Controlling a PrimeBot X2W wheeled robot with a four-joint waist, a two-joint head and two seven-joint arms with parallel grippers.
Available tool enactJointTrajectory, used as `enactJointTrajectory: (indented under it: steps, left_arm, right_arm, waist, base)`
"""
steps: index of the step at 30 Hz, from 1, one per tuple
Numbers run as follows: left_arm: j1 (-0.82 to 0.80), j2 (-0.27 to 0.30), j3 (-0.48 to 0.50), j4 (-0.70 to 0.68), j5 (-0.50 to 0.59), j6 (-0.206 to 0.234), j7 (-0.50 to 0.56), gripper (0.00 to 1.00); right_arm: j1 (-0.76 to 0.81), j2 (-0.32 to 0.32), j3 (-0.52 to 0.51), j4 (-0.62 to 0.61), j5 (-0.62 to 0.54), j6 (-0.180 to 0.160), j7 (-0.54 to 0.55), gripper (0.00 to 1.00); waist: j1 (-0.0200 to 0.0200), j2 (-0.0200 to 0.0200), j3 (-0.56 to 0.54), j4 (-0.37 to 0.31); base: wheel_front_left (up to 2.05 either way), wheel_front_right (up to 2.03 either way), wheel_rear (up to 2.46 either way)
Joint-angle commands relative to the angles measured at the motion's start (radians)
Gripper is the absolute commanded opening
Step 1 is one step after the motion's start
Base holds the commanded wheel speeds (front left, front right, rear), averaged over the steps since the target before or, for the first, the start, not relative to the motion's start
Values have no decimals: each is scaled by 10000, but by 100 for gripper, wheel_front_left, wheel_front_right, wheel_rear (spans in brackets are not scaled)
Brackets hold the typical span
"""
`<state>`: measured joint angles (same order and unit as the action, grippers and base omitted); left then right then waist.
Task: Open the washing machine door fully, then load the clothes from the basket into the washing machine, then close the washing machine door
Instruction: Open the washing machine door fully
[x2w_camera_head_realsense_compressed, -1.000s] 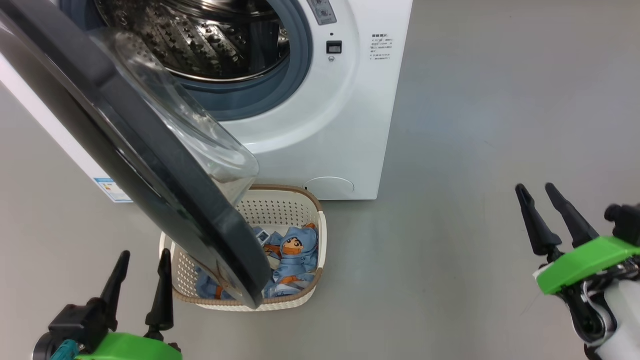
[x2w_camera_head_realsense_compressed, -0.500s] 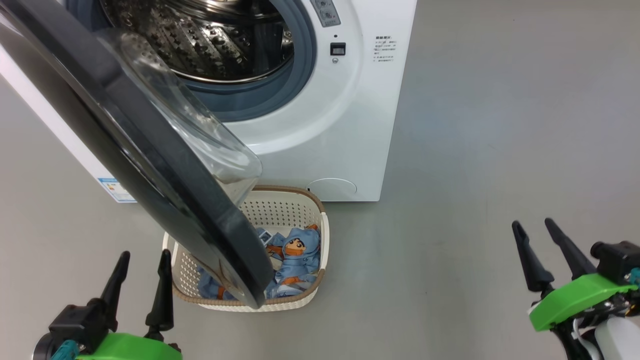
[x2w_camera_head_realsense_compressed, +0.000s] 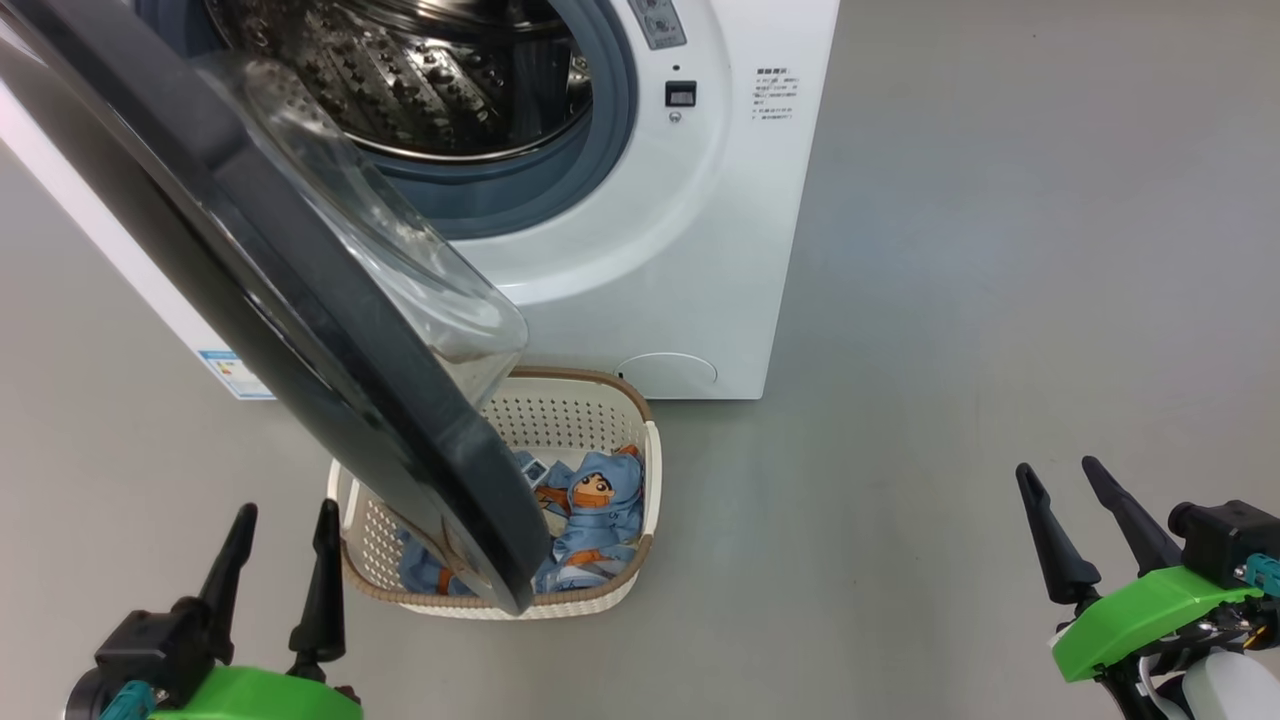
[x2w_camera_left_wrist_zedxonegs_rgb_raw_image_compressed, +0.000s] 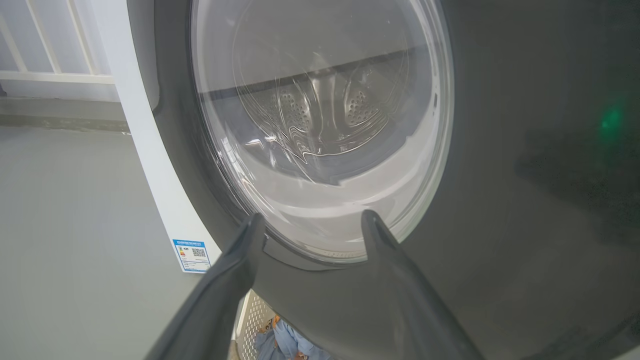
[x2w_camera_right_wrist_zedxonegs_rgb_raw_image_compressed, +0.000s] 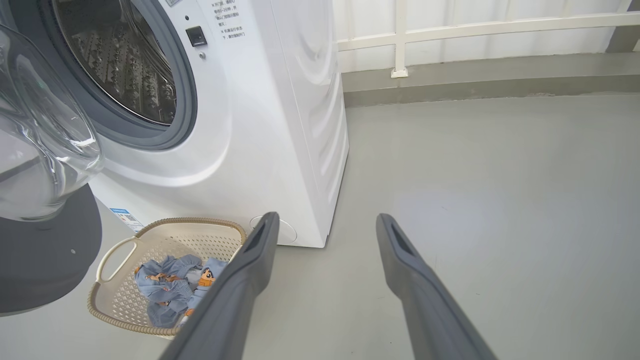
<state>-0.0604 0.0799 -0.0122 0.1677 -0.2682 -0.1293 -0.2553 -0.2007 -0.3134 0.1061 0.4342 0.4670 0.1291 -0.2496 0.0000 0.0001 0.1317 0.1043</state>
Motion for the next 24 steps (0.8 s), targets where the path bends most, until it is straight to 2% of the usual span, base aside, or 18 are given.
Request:
enactJointTrajectory:
  steps: [1,2,3,4,5,6,7,12,16,21,24]
  left_arm:
    - [-128,140,386,-241,-29,-14,-65,100]
    - [-135,128,401,-249,-49,-14,-65,100]
    - [-142,118,407,-251,-73,-14,-65,83]
    - [-142,118,407,-251,-73,-14,-65,83]
    - [-155,106,410,-257,-105,-14,-65,42]
    - [-170,94,422,-268,-146,-14,-65,23]
    - [-188,82,441,-281,-193,-14,-65,0]
    - [-259,37,669,-437,-488,-14,-65,0]
    - [-298,6,1289,-839,-622,-14,-65,0]
    - [-418,-186,2428,-2231,-878,-13,-65,0]
    - [-426,-261,2712,-3165,-992,-11,-65,0]
  right_arm:
    - [127,-114,99,-249,-205,16,-122,100]
    - [128,-115,84,-259,-216,16,-122,100]
    - [130,-109,68,-269,-229,16,-122,100]
    - [130,-109,68,-269,-229,16,-122,100]
    - [135,-112,57,-283,-260,16,-122,100]
    - [139,-110,41,-299,-286,16,-122,100]
    - [139,-107,17,-313,-306,16,-122,100]
    - [166,-84,-103,-376,-486,16,-122,100]
    - [198,-75,-178,-412,-545,16,-122,100]
    - [229,-69,-278,-497,-633,16,-122,100]
    - [232,-78,-343,-557,-671,16,-122,100]
  waist:
    - [0,-1,20,11]
    - [0,-1,26,20]
    - [0,-1,35,28]
    - [0,-1,35,28]
    - [0,-1,44,40]
    - [0,-1,58,51]
    - [0,-1,72,62]
    - [0,-1,105,114]
    - [0,-1,123,154]
    - [0,-1,161,207]
    - [0,-1,191,231]
  base:
    - [0,0,0]
    - [0,0,0]
    - [0,0,0]
    - [0,0,0]
    - [0,0,0]
    - [0,0,0]
    - [0,0,0]
    - [0,0,0]
    - [0,0,0]
    - [0,0,0]
    - [0,0,0]
